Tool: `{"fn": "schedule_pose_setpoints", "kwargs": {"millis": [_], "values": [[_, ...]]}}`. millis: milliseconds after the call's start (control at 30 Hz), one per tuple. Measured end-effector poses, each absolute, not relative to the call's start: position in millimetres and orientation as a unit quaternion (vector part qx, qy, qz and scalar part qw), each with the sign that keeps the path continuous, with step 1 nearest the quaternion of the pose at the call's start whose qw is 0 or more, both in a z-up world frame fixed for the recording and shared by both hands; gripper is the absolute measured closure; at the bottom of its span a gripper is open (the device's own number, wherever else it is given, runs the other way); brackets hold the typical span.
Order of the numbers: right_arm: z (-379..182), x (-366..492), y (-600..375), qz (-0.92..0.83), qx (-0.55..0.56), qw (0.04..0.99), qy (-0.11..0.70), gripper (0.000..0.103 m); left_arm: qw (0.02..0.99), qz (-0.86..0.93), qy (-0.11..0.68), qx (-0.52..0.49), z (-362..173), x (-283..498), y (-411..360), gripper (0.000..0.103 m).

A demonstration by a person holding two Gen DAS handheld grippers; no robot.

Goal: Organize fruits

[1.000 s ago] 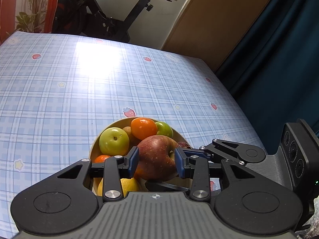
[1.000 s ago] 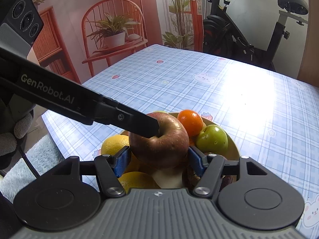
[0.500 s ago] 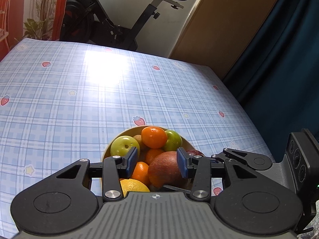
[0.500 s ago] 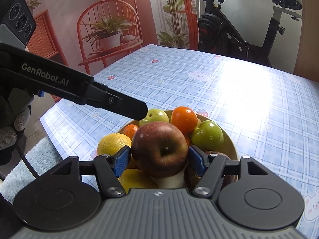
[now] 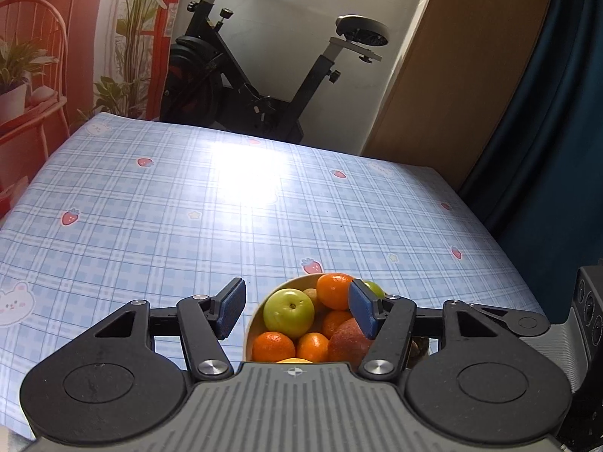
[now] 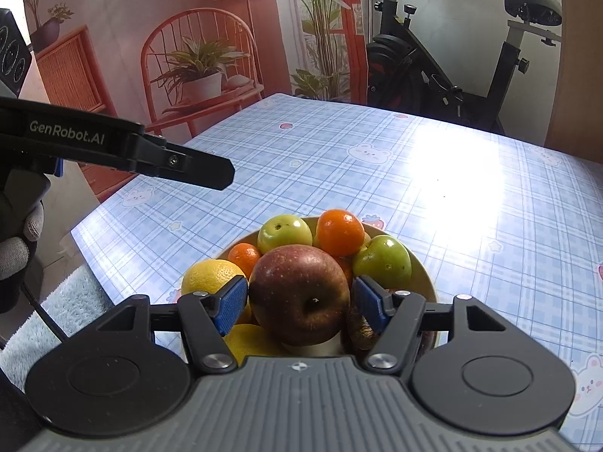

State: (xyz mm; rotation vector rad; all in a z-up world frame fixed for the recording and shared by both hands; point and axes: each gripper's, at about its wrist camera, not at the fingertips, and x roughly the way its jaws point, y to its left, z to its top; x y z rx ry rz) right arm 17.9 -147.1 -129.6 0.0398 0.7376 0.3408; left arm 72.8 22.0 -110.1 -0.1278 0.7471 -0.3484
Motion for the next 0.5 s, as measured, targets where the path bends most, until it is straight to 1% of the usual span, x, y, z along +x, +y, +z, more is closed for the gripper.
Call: {"fn": "schedule_pose_setpoints", "kwargs": {"millis": [133, 167, 200, 233, 267, 333, 400, 500], "values": [[-117.5, 9.5, -152.8, 0.142, 0.017, 0.932, 0.333, 0.035, 0.934, -0.144, 0.323, -0.048, -92.6, 59.3, 24.6, 0.029], [-112.8, 7.1, -155.6, 0.137, 0.019, 0.936, 0.324, 0.035, 0.938, -0.140, 0.315, -0.045, -88.7, 56.0, 24.6, 0.024], [-108.7, 4.2, -158.6, 0.131, 0.023, 0.940, 0.315, 0.031, 0.941, -0.136, 0.305, -0.042, -83.4, 51.8, 24.9, 0.018], [-104.4, 1.3, -162.1, 0.123, 0.030, 0.944, 0.306, 0.025, 0.944, -0.133, 0.297, -0.042, -79.1, 48.3, 25.1, 0.015], [-98.7, -2.4, -166.5, 0.114, 0.038, 0.949, 0.292, 0.023, 0.947, -0.130, 0.291, -0.045, -75.3, 45.1, 25.4, 0.012], [-87.3, -9.1, -174.0, 0.098, 0.047, 0.955, 0.274, 0.017, 0.951, -0.123, 0.280, -0.054, -65.8, 38.4, 26.3, 0.010], [-74.8, -14.9, -179.1, 0.080, 0.045, 0.961, 0.261, 0.014, 0.954, -0.113, 0.271, -0.056, -57.0, 32.2, 27.3, 0.009], [-56.3, -21.5, -185.1, 0.053, 0.050, 0.966, 0.250, 0.005, 0.960, -0.094, 0.261, -0.037, -45.9, 24.4, 21.9, 0.008]]}}
